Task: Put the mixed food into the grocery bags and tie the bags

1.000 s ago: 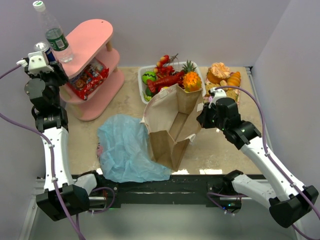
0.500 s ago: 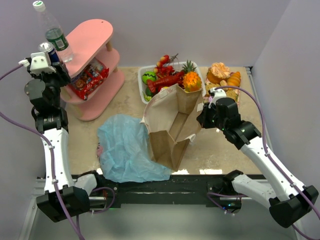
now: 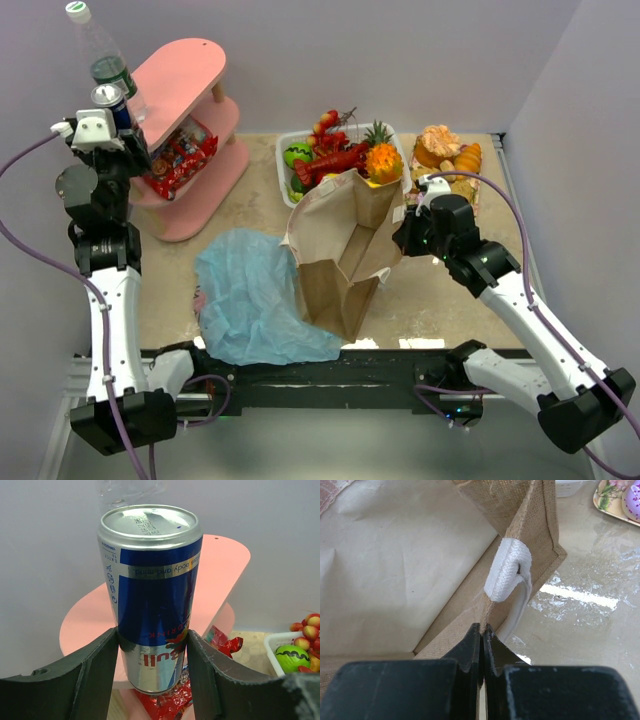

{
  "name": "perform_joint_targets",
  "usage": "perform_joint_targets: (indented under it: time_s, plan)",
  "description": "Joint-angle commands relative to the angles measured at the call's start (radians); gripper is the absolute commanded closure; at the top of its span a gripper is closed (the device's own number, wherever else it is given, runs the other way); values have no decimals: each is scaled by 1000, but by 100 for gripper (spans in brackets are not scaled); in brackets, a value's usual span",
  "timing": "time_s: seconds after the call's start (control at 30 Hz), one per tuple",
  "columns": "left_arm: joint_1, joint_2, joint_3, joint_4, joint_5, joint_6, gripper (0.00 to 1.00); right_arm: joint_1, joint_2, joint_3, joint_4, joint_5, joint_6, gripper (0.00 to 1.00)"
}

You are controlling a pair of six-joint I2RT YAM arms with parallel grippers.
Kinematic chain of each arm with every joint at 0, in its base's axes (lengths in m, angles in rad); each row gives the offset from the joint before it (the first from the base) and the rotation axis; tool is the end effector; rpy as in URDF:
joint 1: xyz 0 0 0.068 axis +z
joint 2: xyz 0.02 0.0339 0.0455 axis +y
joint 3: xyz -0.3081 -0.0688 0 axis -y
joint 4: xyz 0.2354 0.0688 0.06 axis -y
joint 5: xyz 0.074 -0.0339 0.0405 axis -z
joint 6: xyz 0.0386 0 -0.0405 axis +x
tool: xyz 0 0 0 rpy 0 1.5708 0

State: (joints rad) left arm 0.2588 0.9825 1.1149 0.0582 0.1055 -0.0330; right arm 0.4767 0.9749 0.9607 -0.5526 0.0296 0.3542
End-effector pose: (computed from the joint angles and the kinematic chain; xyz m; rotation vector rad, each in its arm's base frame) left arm 0.1797 0.0434 0.4816 -0.1133 1.3776 0.1159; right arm 0.1589 0.0808 0.3647 -0.1153 2.1687 0.4517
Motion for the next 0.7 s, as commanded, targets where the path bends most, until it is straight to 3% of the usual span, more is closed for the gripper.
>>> perform_joint_targets:
  time_s: [0.0,0.2,0.4,0.67]
  plan:
    - [-26,-54,-12,144,63,27,100,-1,-5,-4,28,-14,-20,100]
    - [-159,-110,-44,164,117,102,100,-3,-10,13,16,3,-40,100]
    - [-207,-139,-76,215,268,48,100,-1,-12,18,11,6,-46,100]
    - [-296,-125,-89,262,358,9,100,-3,-15,10,8,6,-40,100]
